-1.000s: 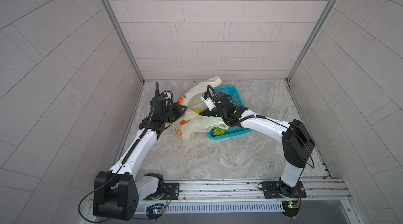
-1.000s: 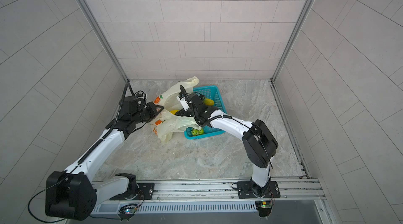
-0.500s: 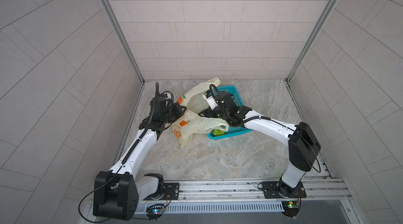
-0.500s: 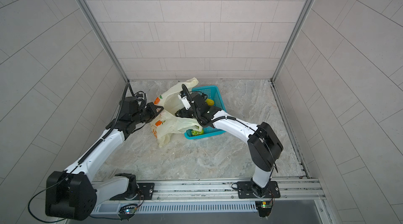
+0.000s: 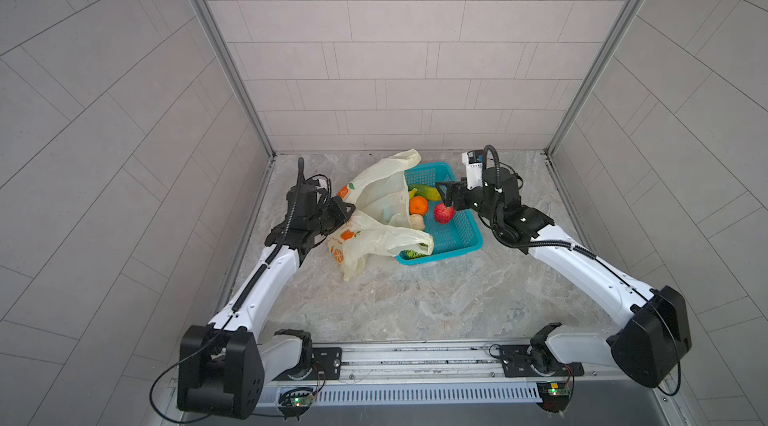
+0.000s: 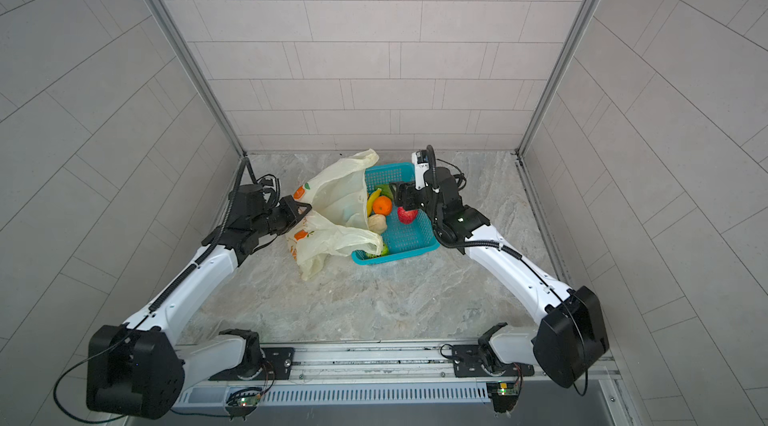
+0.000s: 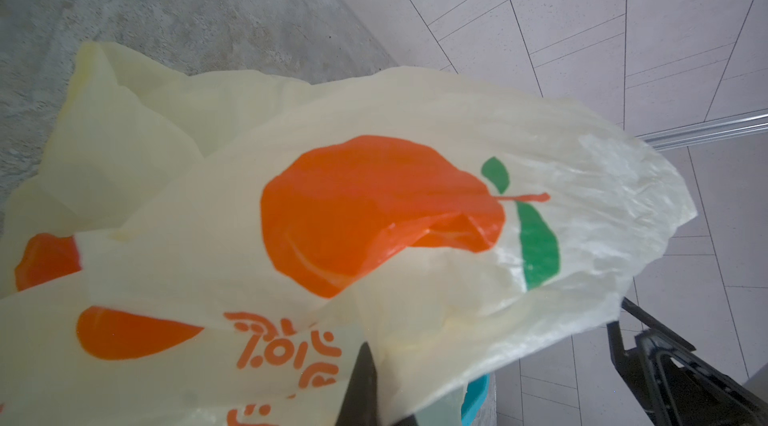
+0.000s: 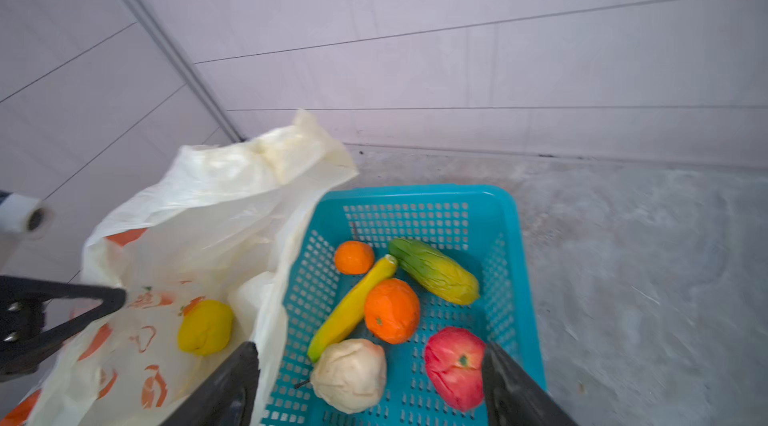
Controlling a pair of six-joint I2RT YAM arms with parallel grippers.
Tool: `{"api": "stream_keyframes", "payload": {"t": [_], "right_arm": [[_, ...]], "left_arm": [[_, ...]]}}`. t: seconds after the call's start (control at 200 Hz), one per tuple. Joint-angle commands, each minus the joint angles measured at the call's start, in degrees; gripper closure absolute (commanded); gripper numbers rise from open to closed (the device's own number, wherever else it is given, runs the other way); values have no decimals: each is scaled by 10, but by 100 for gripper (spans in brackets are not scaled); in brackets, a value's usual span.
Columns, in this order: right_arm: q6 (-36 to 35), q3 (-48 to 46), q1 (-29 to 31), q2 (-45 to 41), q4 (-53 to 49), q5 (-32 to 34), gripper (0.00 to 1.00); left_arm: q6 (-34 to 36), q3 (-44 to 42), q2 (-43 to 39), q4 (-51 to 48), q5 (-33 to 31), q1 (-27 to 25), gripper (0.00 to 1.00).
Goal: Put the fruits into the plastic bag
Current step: 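Return the right gripper to the basket and grasp the green custard apple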
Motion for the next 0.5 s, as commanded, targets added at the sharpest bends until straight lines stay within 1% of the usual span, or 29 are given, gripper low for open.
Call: {"api": "stream_keyframes", "payload": {"t": [0.0,0.12,0.3,0.35,0.39,0.43,0.495], "right_arm": [[31,-17,0,6,-39,6,20],[11,-1,11,62,-107,-51,22],[-28,47,72,156,-186,-93,23],[-42,66,91,179,-203,-101,24],[-52,89,102,195,-225,-95,24],[-71,113,107,211,-255,-95,23],[-75,145,109,239,-296,-95,23]], "left_arm": [[17,-2,-9,-1,-6,-2,100],[16,0,-6,5,-3,-2,100],[17,0,-7,2,-3,-2,100],[17,0,-7,1,-4,-2,100],[18,-1,-6,-1,-6,-2,100],[19,0,-6,-2,-5,-2,100],[20,0,-6,-3,-6,-3,100]]}}
